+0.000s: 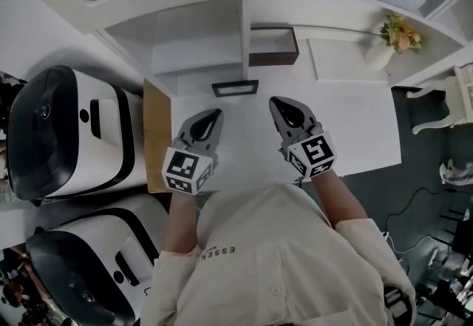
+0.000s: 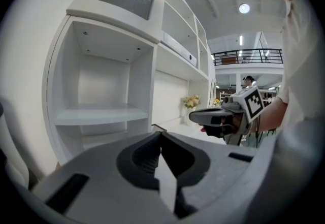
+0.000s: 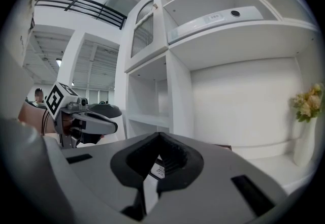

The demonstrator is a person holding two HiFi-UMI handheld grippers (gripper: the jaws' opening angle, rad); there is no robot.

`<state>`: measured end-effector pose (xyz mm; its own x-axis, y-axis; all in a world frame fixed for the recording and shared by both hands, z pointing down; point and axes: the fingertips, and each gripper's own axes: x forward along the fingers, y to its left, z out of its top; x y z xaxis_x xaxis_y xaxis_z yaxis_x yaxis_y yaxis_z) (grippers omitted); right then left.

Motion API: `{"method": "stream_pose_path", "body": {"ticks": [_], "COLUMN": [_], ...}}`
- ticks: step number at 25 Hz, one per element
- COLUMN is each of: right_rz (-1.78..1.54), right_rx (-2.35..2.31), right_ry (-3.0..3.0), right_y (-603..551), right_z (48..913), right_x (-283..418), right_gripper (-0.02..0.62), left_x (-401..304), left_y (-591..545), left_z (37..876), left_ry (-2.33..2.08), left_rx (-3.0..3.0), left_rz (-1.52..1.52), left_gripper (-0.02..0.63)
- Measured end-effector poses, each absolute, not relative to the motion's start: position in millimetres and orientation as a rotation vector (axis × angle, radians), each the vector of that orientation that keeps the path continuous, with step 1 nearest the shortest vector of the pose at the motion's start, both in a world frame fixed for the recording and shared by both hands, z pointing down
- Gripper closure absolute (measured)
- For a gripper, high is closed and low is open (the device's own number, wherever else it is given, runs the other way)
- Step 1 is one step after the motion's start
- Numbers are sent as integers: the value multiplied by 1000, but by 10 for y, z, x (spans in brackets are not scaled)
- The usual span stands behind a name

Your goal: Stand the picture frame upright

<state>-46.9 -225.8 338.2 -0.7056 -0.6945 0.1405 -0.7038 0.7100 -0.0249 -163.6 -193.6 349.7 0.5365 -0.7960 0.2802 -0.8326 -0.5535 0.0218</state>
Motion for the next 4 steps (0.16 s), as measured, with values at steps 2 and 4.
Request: {"method": "stream_pose_path", "body": {"ticks": [2, 4], "right_rz": [109, 100], "right_rx": [1147, 1146], "right_ry": [-2792, -2791], "right_y": [-2243, -2230], "right_z": [3373, 3363], "right_x": [-470, -472], "right_gripper": [581, 581], "left_x": [-1620, -1605], "left_y": [-1934, -1939], "left_z": [3473, 3453], "left_ry": [-1395, -1393], "left_rx": [2621, 2625], "left_rz": [351, 347], "left_gripper": [603, 603]}}
